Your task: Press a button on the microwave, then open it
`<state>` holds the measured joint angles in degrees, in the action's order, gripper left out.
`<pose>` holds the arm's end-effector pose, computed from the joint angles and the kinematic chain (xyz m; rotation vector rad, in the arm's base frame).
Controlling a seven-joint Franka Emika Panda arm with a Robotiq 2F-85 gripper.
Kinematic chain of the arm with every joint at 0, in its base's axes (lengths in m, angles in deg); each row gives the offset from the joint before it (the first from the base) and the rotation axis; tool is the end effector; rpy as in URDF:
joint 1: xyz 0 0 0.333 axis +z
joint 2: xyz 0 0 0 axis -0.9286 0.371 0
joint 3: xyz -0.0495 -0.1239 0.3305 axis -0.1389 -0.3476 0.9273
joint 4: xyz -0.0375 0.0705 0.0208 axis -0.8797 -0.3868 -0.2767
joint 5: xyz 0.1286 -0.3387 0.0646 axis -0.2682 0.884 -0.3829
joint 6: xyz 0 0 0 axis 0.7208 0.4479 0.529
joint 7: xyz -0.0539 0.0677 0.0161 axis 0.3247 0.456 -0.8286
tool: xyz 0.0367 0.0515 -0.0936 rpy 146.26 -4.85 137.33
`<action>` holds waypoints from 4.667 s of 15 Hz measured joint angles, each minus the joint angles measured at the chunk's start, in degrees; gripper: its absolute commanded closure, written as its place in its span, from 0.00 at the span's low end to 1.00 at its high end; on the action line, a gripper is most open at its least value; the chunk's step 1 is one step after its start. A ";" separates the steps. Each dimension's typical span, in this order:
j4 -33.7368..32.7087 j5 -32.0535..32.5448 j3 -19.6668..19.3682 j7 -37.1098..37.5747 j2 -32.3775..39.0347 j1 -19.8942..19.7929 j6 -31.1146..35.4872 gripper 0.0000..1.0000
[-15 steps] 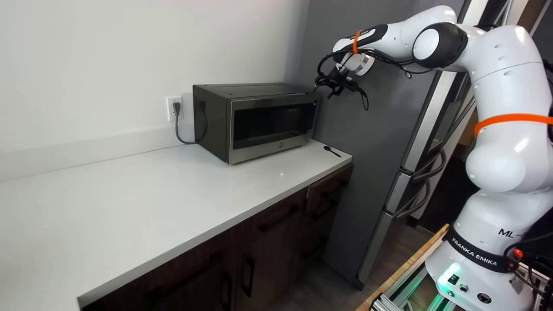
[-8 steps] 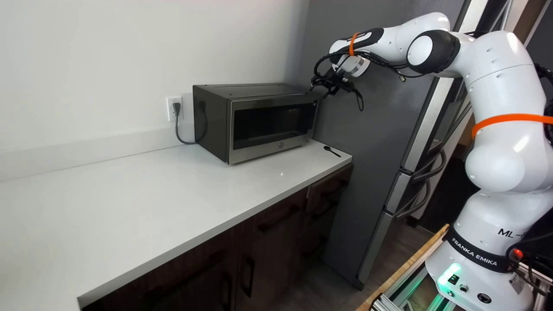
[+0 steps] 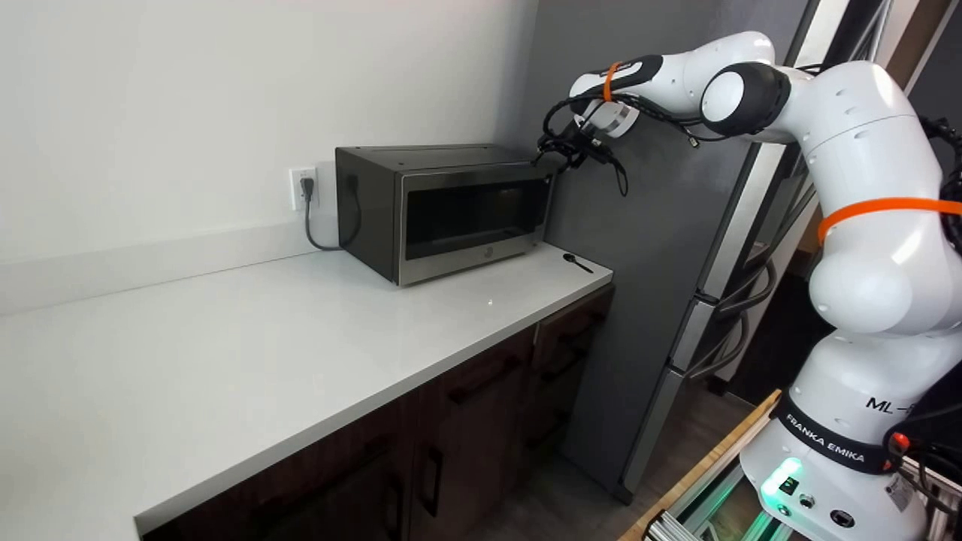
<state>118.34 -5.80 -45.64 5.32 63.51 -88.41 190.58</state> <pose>0.7561 -0.2563 0.4591 -2.6900 0.6633 -0.8595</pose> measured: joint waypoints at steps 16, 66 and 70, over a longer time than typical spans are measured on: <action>-2.40 5.81 -1.69 1.75 0.77 2.00 -14.55 0.00; 52.47 7.29 -6.58 -6.59 -39.25 10.50 15.26 0.00; 52.96 -6.66 -5.20 -18.85 -40.78 10.50 15.44 0.00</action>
<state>171.30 -12.46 -50.84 -13.54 22.73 -77.91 206.02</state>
